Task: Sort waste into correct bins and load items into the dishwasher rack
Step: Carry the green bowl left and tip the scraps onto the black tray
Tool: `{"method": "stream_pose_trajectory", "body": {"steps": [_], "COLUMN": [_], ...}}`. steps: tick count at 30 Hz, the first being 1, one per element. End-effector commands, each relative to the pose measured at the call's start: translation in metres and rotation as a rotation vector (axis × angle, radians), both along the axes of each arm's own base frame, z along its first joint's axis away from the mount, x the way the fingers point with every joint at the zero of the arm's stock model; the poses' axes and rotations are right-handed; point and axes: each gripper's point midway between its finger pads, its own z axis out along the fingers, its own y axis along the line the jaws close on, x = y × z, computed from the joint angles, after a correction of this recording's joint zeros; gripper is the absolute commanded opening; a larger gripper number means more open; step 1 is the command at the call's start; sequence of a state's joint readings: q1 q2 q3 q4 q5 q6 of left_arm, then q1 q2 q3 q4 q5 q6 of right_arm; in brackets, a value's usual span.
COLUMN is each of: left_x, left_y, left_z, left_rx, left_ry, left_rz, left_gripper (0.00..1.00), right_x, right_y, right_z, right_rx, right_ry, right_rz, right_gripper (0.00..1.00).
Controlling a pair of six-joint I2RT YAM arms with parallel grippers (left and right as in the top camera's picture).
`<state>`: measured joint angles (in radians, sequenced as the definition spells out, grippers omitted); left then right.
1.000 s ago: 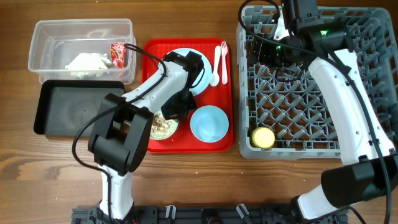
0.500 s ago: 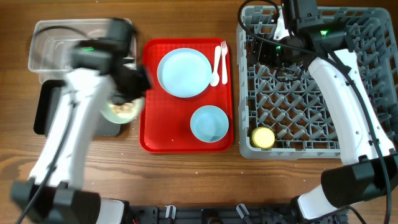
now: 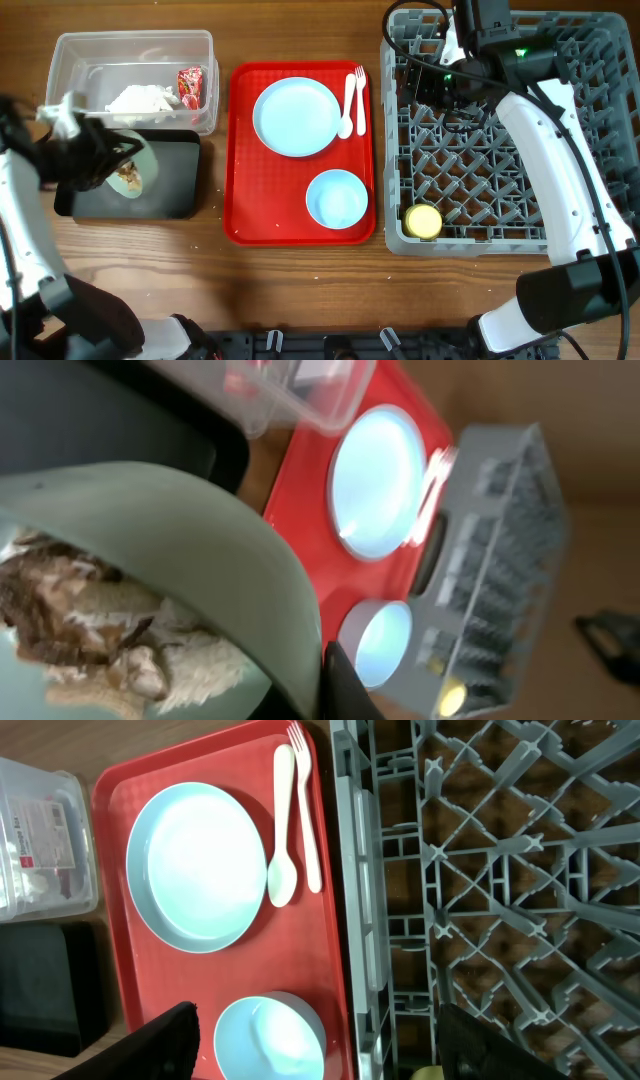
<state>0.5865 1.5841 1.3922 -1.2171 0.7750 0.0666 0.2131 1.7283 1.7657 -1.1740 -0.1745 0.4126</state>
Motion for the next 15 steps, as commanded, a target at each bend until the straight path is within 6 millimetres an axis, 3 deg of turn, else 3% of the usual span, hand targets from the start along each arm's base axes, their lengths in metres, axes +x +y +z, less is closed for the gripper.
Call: {"method": "stream_pose_trajectory", "body": {"steps": [1, 5, 9, 15], "left_x": [0.011, 0.02, 0.028, 0.041], "left_y": [0.016, 0.037, 0.043, 0.048], "left_z": [-0.005, -0.031, -0.047, -0.05], "left_rx": [-0.186, -0.308, -0.48, -0.706], "left_ry": [-0.167, -0.19, -0.2, -0.281], "left_rz": [0.022, 0.079, 0.115, 0.143], "left_gripper": [0.04, 0.04, 0.04, 0.04], "right_x": [0.003, 0.003, 0.003, 0.003], "right_y": [-0.001, -0.001, -0.001, -0.001], "right_z": [0.0, 0.0, 0.0, 0.0], "right_rx": [-0.022, -0.021, -0.021, -0.025], "right_ry": [-0.012, -0.012, -0.012, -0.014], "right_rz": [0.015, 0.014, 0.015, 0.023], "right_gripper": [0.77, 0.77, 0.77, 0.81]}}
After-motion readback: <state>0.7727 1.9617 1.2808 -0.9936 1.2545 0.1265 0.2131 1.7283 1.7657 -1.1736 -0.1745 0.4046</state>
